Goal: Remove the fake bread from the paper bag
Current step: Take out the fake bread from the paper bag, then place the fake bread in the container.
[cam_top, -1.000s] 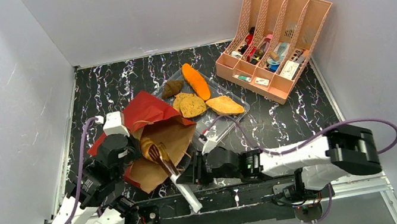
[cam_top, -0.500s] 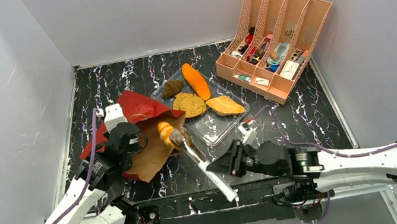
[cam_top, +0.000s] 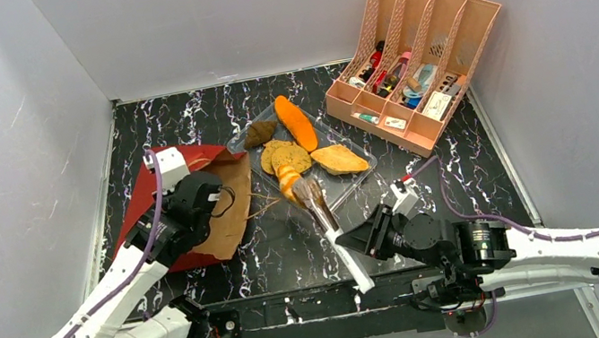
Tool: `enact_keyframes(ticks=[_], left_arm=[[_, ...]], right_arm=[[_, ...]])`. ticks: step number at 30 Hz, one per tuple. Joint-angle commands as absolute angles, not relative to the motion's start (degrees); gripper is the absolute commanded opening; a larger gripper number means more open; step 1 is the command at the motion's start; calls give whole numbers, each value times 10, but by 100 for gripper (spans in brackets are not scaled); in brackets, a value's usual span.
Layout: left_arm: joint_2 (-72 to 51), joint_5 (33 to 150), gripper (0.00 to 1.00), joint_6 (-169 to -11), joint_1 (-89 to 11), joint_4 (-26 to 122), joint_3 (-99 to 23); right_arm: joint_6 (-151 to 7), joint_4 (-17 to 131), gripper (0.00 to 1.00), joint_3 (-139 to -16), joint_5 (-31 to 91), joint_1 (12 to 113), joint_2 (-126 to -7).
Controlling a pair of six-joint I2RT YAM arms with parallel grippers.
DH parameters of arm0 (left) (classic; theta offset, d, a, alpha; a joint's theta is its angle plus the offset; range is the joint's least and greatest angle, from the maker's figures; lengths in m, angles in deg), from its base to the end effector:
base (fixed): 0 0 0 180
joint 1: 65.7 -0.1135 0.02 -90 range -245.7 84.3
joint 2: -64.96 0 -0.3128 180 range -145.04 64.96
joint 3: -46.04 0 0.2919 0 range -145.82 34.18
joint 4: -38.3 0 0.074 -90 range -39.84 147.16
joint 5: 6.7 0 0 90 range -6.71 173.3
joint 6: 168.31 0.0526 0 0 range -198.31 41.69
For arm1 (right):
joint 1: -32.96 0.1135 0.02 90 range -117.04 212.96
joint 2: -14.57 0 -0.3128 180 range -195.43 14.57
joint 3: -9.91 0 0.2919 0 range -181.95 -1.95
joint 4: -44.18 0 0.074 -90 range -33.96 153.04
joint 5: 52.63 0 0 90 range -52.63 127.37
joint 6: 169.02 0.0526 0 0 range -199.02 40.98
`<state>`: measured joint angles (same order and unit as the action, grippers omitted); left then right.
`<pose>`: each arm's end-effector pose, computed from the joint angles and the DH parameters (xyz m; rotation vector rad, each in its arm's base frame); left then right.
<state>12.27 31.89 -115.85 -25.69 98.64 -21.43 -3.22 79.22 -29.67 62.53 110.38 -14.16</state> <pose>0.1700 -0.0890 0.3605 -0.3505 2.0104 0.2392 0.0530 0.1350 0.2690 0.2832 2.1786 1.2563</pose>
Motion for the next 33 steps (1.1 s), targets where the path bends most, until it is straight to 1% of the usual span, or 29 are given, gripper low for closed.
enact_keyframes(ticks=[1, 12, 16, 22, 33], left_arm=[[143, 300, 0, -1163, -255, 998, -255], [183, 371, 0, -1193, -255, 1005, -363], [195, 400, 0, -1216, -255, 994, -385], [219, 445, 0, -1265, -255, 948, -367], [258, 486, 0, -1364, -255, 888, -323]], right_arm=[[-12, 797, 0, -317, 698, 1107, -126], [7, 762, 0, -282, 778, 1106, -198], [7, 751, 0, -277, 798, 1105, -219], [0, 724, 0, -272, 817, 1100, -246], [-23, 665, 0, -270, 787, 1061, -319]])
